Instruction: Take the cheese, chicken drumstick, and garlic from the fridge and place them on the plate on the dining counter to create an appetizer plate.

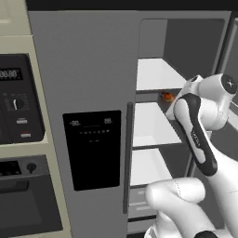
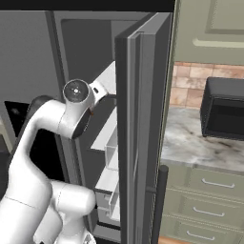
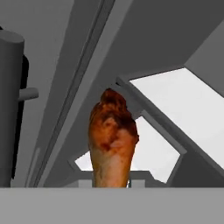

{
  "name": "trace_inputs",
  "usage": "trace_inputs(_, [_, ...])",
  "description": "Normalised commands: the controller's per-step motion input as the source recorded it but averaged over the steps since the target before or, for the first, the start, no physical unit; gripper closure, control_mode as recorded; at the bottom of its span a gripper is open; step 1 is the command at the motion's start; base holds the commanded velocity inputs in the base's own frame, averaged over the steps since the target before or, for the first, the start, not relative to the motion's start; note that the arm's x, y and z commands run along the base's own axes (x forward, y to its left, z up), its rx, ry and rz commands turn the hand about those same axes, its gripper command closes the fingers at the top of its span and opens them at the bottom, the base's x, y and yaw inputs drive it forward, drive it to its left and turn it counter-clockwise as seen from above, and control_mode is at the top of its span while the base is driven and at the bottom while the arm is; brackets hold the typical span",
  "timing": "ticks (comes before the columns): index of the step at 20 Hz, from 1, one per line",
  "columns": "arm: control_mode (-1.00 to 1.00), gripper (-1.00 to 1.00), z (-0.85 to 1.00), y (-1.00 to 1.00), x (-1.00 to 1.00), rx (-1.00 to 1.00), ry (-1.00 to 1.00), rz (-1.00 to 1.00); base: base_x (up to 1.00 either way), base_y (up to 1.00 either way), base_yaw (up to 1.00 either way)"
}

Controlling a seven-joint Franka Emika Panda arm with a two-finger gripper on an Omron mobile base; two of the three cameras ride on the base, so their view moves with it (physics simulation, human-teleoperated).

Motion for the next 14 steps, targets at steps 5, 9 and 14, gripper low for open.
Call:
trace_inputs(5, [1.00, 1.00, 0.10, 0.06, -0.60, -0.03, 0.00, 0.00, -0.40, 0.00, 0.00])
trace_inputs(9, [1.00, 1.00, 0.00, 0.00, 0.00, 0.00, 0.00, 0.00, -1.00, 0.00, -0.03])
trace_inputs(14, [1.00, 1.00, 0.00, 0.00, 0.00, 0.00, 0.00, 0.00, -1.00, 0.22, -0.31])
